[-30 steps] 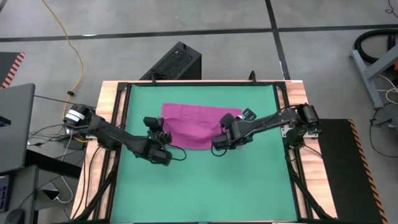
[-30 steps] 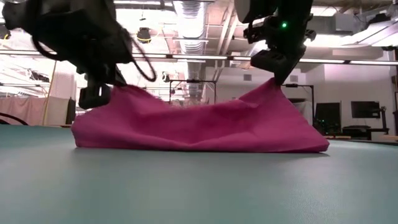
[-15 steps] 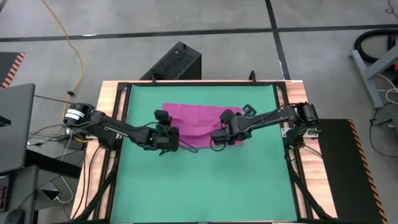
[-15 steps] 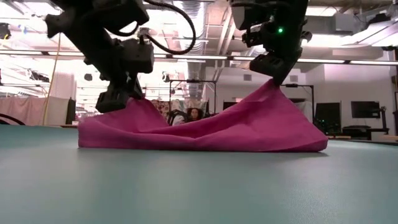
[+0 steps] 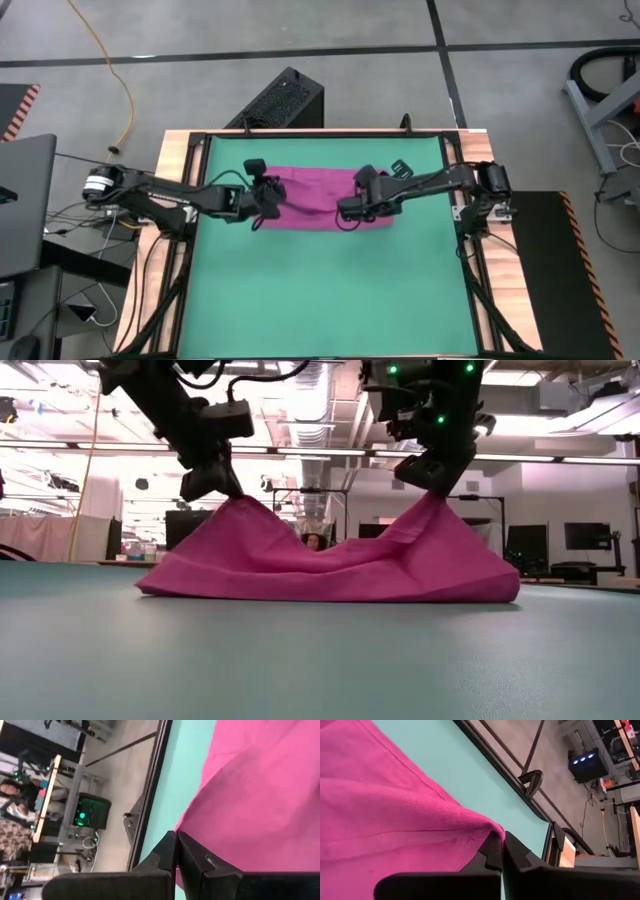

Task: Roll towel
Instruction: Fold the pink towel

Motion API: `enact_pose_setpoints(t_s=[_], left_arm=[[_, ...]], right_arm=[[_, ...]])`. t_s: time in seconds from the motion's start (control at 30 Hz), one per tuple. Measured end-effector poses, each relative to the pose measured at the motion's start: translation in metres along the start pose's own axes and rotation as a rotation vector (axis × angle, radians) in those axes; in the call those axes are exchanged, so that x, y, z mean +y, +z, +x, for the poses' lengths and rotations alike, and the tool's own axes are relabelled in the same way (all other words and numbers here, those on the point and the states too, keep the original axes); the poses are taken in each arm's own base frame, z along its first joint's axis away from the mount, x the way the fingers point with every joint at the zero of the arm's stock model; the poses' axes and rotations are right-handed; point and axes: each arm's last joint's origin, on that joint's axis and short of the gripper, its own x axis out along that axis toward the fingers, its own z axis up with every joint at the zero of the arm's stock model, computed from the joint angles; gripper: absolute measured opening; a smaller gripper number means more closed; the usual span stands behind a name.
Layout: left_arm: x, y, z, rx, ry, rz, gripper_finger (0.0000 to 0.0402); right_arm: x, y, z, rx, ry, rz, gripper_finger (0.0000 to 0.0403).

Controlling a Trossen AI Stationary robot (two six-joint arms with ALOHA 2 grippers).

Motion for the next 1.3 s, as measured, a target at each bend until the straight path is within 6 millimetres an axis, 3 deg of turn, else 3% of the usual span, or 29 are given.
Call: enact_pose_setpoints(t_s=[0.5,0.8,1.3], left_arm=[[-0.014,-0.046,0.025,0.074,0.049,-0.033,0.0000],[-0.006,-0.048,0.033,0.074,0.033,-0.077,0.0000],[0.002,-0.051,0.042,0.077,0.023,-0.146,0.0000]], right_arm=[[-0.001,-0.004,0.014,0.121,0.020,0.001,0.0008],[0.003,-0.021,0.032,0.208,0.002,0.006,0.0008],[0.001,-0.012,0.046,0.203,0.017,0.052,0.0010]])
